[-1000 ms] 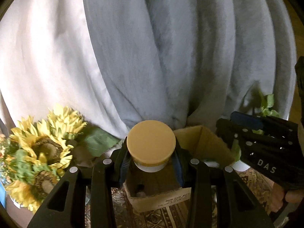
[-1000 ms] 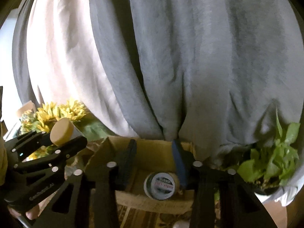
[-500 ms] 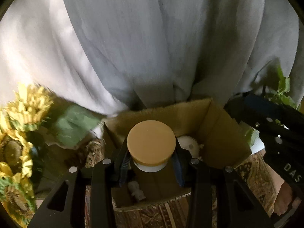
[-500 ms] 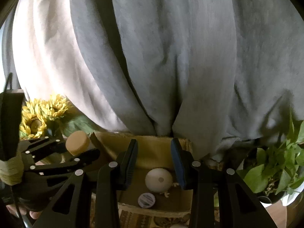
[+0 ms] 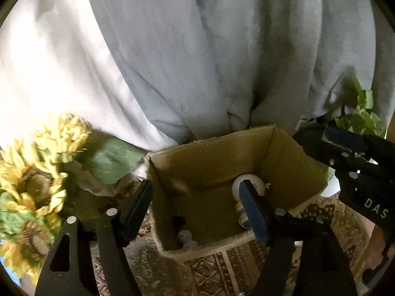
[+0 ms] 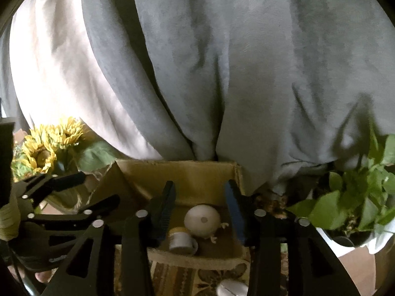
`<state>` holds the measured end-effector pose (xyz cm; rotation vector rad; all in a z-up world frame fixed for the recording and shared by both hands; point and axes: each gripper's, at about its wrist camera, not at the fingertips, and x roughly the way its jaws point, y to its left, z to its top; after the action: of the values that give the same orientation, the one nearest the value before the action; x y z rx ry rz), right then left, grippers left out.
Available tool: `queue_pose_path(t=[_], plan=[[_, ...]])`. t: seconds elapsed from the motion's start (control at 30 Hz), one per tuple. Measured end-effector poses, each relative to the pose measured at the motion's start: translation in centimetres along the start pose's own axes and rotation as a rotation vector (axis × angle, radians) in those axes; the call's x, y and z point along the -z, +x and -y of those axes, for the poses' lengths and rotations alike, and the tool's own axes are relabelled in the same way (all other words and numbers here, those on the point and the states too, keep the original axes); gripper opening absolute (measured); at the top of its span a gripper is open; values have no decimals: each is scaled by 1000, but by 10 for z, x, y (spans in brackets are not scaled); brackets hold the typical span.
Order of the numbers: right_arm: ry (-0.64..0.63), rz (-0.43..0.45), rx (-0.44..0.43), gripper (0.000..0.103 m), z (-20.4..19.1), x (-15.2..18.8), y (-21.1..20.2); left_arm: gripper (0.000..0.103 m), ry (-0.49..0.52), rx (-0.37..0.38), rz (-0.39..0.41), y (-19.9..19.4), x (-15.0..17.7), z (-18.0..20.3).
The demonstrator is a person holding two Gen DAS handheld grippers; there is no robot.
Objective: Organize rigid objects
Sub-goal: 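Open the left tool to drop the jar while the right tool releases the tape roll, then withdraw both tools from the box toward the silver stone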
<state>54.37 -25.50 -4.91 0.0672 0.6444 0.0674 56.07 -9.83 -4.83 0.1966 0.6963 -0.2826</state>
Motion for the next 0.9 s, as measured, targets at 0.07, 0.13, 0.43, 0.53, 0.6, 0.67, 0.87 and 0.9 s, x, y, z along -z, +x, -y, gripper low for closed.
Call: queue_pose_path(t=[0.07,0.13,0.43,0.53,0.6,0.67,0.87,0.9], plan=[[2,10,7,55,0,4,-7,77,16,-17,33,-10,5,2],[-1,20,16,57,-1,7,-15,79,36,-28,71,-23,10,5],[7,72,42,78,-10,28,-57,91,93,-37,170,-67,34,11],[3,90,67,84,-13,35,-68,94,107,-31,190,-79,45,13],[5,92,74,87,-14,41,-74,96,118,-22,198,-85,53,14],[12,85,75,89,-15,47,-79,96,133,-24,201,-90,61,16],[-4,75,67,89,-24,72,-91,97,182,-40,208,-103,90,23],[-11,73,66,89,-25,77,-92,97,190,-39,207,-104,96,24]])
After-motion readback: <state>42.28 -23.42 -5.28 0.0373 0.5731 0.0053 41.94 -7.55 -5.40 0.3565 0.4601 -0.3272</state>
